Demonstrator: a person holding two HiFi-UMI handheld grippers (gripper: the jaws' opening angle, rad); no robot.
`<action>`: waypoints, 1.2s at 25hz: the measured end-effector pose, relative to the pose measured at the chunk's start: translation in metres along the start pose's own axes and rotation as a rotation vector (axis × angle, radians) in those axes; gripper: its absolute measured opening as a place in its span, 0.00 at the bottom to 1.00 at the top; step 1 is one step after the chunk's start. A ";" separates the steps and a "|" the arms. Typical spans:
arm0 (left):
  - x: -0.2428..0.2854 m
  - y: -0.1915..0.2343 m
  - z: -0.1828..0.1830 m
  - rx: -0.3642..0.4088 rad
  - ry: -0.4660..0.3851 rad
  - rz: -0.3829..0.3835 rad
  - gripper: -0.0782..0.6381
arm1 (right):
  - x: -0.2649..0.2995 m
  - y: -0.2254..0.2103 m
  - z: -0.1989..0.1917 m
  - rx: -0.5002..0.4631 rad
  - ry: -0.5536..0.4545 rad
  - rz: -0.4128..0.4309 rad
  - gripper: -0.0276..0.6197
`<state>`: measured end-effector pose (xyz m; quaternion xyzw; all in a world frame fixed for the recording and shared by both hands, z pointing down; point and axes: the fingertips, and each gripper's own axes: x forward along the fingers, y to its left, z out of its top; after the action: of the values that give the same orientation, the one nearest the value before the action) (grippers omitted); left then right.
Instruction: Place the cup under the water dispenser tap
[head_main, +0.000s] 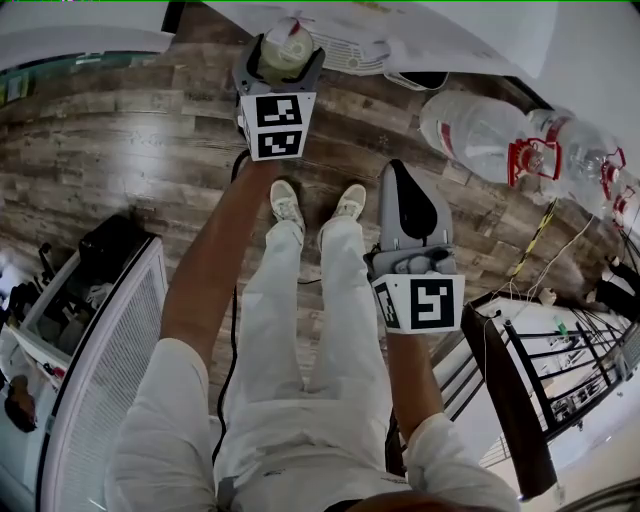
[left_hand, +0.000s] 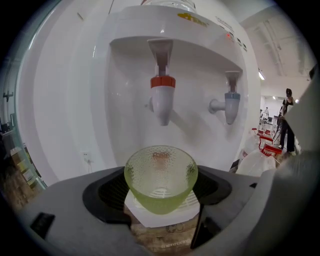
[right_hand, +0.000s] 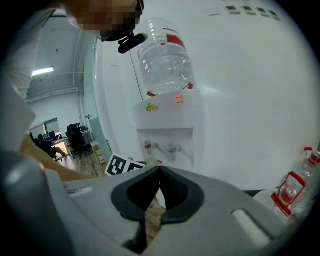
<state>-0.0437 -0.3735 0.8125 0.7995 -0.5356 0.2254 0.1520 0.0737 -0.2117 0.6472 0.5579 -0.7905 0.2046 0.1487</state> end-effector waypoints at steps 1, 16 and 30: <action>0.003 0.000 -0.001 0.002 0.002 -0.003 0.63 | 0.001 -0.001 0.000 0.001 0.001 -0.001 0.04; 0.030 -0.001 -0.027 -0.013 0.059 -0.023 0.63 | 0.002 -0.014 0.005 0.013 -0.002 -0.011 0.04; 0.026 0.001 -0.034 -0.055 0.091 -0.020 0.71 | -0.001 -0.011 0.008 0.027 0.000 -0.008 0.04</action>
<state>-0.0431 -0.3777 0.8555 0.7892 -0.5261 0.2452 0.2006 0.0841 -0.2176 0.6419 0.5630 -0.7853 0.2148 0.1420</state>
